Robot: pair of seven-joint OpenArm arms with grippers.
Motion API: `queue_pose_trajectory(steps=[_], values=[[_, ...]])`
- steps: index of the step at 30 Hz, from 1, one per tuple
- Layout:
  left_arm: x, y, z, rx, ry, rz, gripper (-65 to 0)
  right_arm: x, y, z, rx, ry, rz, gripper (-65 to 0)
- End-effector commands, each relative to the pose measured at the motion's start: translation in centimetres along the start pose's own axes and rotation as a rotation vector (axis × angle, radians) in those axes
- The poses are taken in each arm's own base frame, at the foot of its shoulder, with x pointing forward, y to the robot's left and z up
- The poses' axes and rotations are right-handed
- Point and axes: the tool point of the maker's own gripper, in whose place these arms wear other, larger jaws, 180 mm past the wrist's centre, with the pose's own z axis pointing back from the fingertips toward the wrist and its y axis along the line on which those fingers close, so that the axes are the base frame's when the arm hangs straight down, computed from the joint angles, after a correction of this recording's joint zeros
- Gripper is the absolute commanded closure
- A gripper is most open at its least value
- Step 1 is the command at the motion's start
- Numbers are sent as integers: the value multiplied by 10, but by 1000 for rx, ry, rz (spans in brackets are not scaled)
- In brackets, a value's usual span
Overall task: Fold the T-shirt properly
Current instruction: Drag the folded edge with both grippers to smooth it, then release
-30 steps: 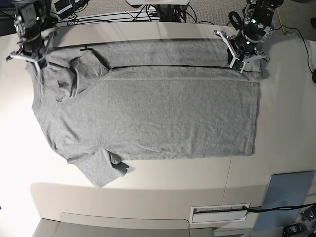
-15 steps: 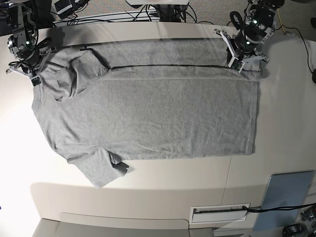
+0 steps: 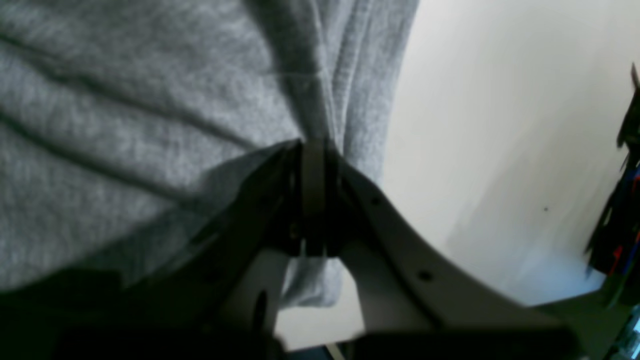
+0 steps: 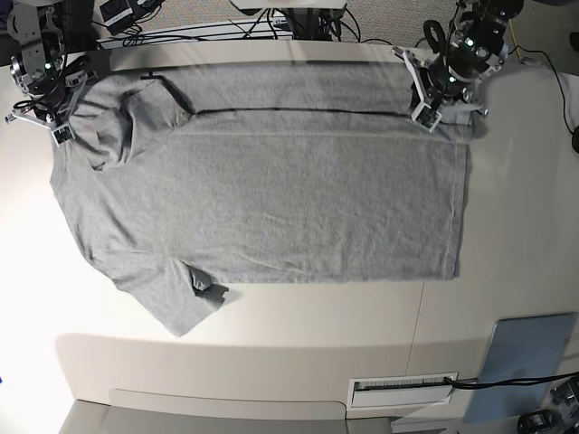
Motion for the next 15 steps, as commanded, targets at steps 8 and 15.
queue_pose_trajectory(steps=[8, 15], values=[[-60, -38, 31, -108, 219, -38, 0, -17, 16, 8, 49, 70, 42, 0], [-19, -19, 23, -53, 76, -35, 0, 25, -10, 26, -49, -49, -5, 0]])
